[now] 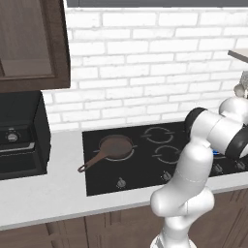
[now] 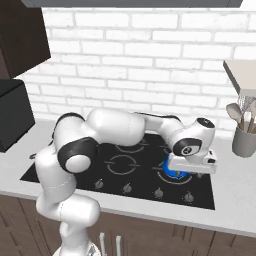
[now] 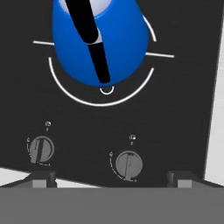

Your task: Pick the kettle from the counter and place it on a stove burner. Then turn the burner on.

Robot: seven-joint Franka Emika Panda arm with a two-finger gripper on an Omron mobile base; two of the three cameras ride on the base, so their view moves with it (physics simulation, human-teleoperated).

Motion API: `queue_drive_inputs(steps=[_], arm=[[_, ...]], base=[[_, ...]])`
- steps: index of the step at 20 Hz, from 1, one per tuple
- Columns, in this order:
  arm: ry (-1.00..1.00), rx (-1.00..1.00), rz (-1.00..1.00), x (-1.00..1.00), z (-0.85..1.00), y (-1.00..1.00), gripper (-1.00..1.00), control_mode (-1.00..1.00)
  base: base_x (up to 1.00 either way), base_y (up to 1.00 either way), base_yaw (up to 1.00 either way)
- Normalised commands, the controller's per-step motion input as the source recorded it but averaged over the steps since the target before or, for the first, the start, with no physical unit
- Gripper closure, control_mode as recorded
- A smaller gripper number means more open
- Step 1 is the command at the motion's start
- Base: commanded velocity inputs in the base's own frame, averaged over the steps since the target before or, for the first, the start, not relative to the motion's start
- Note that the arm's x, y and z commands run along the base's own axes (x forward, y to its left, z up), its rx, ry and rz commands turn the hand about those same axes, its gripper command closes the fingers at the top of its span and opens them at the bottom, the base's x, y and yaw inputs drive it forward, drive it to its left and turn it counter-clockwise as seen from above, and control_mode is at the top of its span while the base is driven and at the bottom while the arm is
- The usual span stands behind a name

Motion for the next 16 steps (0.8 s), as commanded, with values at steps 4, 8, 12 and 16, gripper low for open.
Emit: queue_drive_inputs(steps=[4, 8, 12, 16], arm=[[0.02, 0.06, -0.02, -0.08, -0.08, -0.21, -1.00, -1.00], [0.00, 0.02, 0.00, -0.13, -0.45, -0.01, -1.00, -1.00], [0.03, 0.00, 0.00, -0.01, -0.68, 0.00, -1.00, -1.00], [0.01, 0.00, 0.00, 0.00, -0.64, 0.00, -1.00, -1.00]], base=[[0.00, 0.00, 0.00], [0.00, 0.00, 0.00], [0.00, 0.00, 0.00], [0.00, 0.00, 0.00]])
